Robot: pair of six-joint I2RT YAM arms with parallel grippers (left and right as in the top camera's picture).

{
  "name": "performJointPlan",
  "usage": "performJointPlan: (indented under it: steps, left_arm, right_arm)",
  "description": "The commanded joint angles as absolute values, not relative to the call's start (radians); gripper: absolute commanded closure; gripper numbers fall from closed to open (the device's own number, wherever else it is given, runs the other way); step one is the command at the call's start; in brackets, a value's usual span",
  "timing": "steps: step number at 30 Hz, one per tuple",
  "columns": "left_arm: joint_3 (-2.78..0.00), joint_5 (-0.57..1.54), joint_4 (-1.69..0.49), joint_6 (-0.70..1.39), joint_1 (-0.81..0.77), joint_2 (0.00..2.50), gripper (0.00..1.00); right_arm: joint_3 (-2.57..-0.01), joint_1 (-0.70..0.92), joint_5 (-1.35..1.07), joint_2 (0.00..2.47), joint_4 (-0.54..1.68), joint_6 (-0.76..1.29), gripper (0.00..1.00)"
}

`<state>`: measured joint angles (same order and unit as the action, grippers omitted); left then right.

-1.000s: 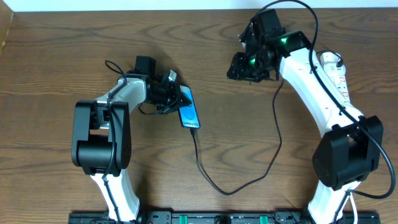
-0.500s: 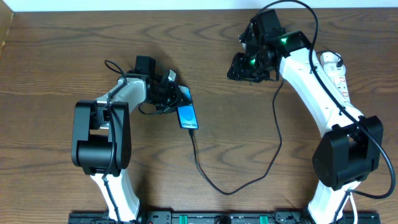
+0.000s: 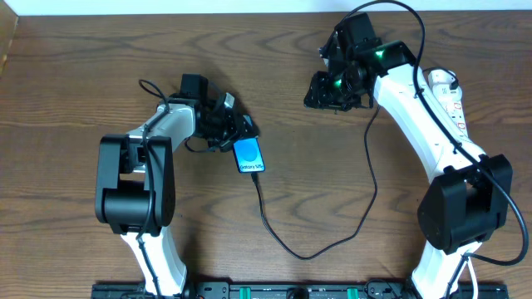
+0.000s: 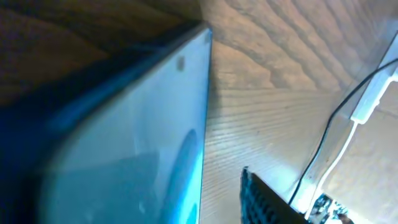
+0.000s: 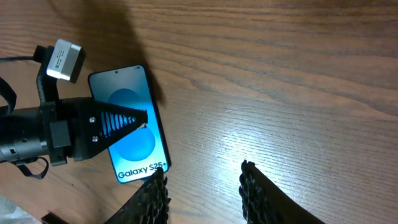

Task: Plug charger to phone and switch on socket
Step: 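Lower the phone flat onto the table with the left gripper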

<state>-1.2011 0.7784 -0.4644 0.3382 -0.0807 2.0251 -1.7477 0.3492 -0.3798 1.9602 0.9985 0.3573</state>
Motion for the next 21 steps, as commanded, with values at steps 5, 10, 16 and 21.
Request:
performJointPlan:
  steps: [5, 10, 16, 21]
  left_arm:
    - [-1.2, 0.686, -0.471, 0.33, -0.078, 2.022, 0.45]
    - [-1.203, 0.616, -0.489, 0.338, -0.078, 2.017, 0.4]
    - [-1.205, 0.584, -0.501, 0.338, -0.077, 2.015, 0.38]
    - [-1.205, 0.482, -0.535, 0.337, -0.077, 2.01, 0.37]
  right_arm:
    - [-1.76, 0.357, -0.372, 1.926, 1.0, 0.343, 0.62]
    - [-1.76, 0.357, -0.372, 1.926, 1.0, 0.342, 0.62]
    - [-1.76, 0.357, -0.372, 1.926, 0.999, 0.342, 0.6]
    - [-1.76, 0.357, -0.372, 1.926, 1.0, 0.331, 0.59]
